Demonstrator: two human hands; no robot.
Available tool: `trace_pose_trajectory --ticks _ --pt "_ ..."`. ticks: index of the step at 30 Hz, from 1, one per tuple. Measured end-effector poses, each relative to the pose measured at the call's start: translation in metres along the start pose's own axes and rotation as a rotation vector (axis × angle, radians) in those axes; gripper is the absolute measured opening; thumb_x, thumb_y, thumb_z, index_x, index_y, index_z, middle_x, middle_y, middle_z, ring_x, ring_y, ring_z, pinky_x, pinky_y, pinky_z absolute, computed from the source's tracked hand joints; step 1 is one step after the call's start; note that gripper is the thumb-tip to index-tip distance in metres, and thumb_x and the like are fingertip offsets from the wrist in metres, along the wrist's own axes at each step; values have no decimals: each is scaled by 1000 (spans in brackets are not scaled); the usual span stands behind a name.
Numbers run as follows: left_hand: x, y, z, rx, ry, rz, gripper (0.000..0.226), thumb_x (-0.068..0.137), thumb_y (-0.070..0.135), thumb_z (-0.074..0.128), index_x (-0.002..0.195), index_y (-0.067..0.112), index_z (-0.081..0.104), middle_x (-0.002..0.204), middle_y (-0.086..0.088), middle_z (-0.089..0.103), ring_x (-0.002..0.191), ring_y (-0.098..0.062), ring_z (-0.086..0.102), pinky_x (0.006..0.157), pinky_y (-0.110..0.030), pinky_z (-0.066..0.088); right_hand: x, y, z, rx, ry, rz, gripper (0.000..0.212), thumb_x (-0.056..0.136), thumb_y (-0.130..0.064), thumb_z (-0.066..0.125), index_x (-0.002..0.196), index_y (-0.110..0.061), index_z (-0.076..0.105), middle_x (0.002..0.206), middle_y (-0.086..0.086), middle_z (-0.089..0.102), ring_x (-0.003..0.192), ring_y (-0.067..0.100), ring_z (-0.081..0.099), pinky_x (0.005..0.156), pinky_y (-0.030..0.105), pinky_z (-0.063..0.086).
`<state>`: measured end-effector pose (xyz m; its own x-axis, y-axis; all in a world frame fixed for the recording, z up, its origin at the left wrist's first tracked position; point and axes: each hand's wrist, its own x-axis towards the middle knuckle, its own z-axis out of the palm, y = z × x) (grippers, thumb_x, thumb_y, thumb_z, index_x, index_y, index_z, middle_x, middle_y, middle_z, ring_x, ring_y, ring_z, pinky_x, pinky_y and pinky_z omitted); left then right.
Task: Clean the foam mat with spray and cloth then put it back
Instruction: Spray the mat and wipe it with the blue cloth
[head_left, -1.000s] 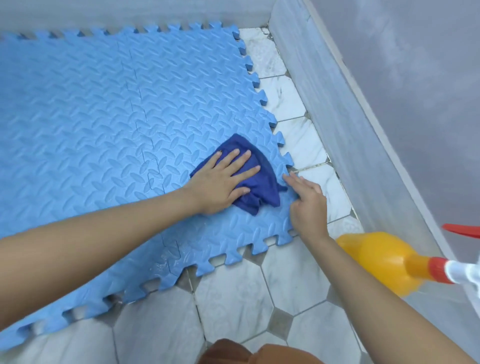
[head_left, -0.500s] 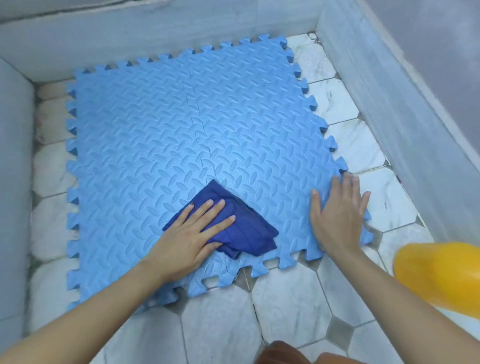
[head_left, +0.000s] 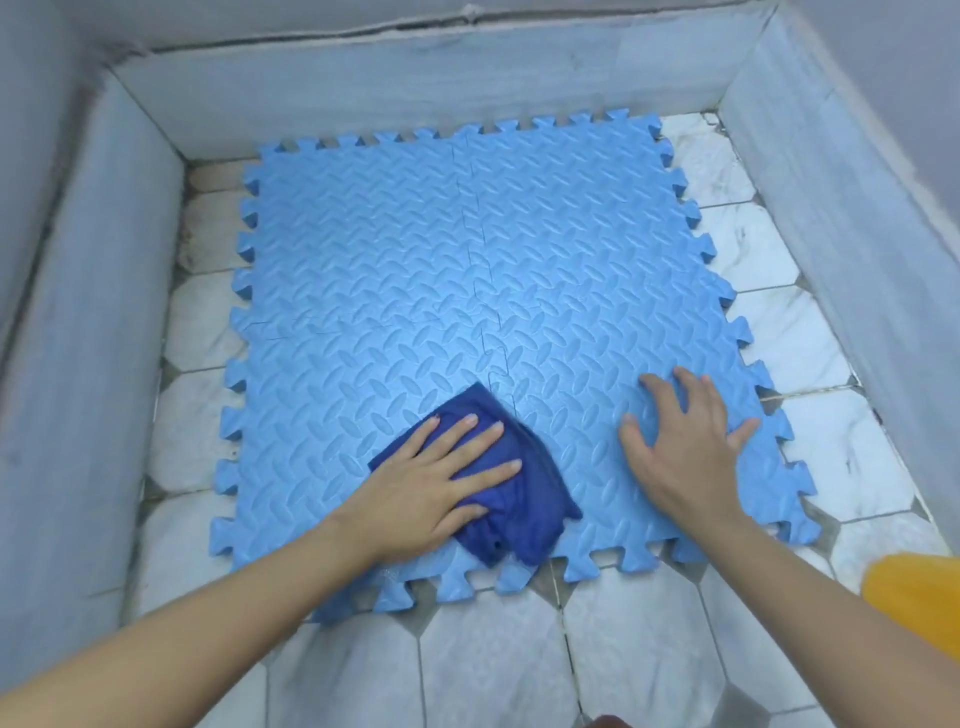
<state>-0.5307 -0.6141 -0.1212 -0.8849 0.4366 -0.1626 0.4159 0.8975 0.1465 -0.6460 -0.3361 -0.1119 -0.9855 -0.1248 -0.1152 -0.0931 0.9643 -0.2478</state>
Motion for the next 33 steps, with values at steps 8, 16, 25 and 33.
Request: trace_pose_trajectory --ticks 8,16,25,33 --pt "79 -107 -27 -210 155 -787 54 100 50 19 151 37 9 161 -1 -1 148 -23 -1 118 -45 -1 -3 -3 12 -106 59 -40 65 89 -61 29 147 -31 38 153 11 32 146 35 21 103 79 8" --pt "61 -56 -16 -140 135 -488 61 95 55 10 151 34 14 161 -3 7 148 -27 5 117 -45 -2 3 -5 -1 -165 -52 -38 68 89 -55 25 149 -24 33 156 14 26 147 36 18 107 73 16" --pt "69 -100 -28 -304 122 -954 57 100 48 17 153 31 3 161 -1 -6 148 -23 -5 118 -49 0 -2 13 16 -208 -116 -402 66 101 -55 16 151 -16 34 163 -4 15 147 22 24 119 38 6" --pt "77 -143 -138 -308 -8 -720 126 39 88 -26 151 33 -9 159 -2 -18 147 -26 -11 117 -44 -2 151 -130 -113 -34 396 -526 66 98 -57 20 146 -14 38 159 8 31 151 18 8 119 36 1"
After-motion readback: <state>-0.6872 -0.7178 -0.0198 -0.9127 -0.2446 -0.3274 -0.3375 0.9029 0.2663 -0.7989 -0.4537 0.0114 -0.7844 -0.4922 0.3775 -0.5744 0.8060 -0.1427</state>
